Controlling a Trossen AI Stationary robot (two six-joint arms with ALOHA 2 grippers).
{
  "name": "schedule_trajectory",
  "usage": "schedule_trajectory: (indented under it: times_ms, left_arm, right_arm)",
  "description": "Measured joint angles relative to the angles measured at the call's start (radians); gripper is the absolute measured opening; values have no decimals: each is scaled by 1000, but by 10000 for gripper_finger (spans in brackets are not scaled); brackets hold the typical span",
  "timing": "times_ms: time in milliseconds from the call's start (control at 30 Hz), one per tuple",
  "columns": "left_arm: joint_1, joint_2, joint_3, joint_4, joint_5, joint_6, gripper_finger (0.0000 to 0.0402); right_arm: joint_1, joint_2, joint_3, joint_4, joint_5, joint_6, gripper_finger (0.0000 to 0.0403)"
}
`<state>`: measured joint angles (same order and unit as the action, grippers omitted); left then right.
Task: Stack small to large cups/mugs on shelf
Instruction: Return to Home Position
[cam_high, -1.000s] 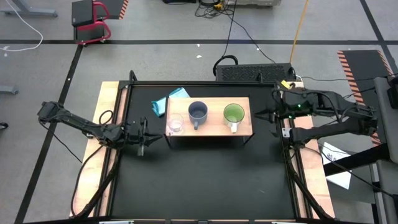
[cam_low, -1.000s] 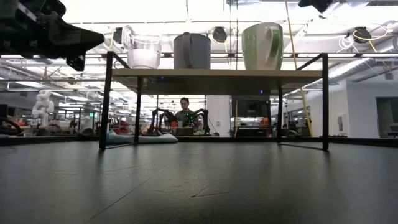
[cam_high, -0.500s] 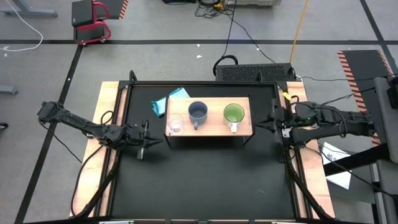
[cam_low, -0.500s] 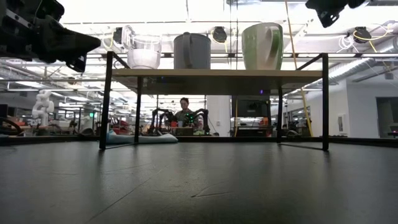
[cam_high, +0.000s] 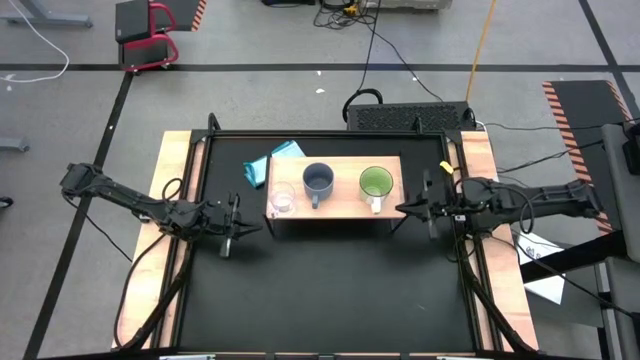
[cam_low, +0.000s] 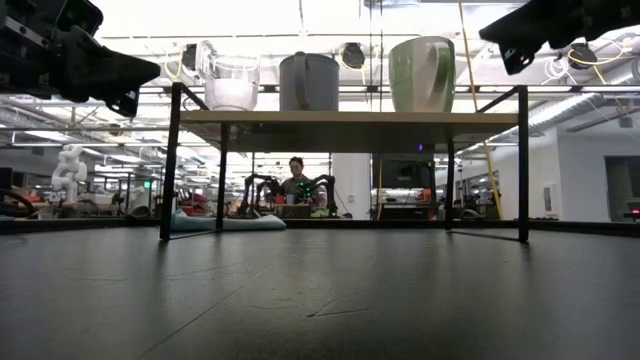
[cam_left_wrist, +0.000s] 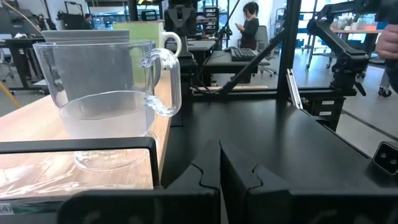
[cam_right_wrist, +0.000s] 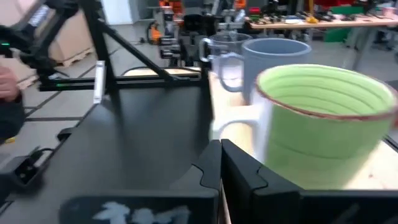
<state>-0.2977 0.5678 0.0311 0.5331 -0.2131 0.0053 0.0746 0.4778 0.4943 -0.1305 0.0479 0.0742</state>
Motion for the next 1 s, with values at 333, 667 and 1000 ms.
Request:
schedule_trajectory:
  times_ms: [333, 667, 1000]
  left_arm:
    - [0, 0, 0, -6, 4, -4, 1]
    - [-30, 0, 0, -4, 30, -13, 0]
    - [-78, 0, 0, 51, 10, 15, 0]
  right_arm:
    - [125, -15, -52, 138, 1, -50, 0]
    - [137, -118, -145, 185, 61, -59, 0]
    - [137, -225, -151, 93, 90, -44, 0]
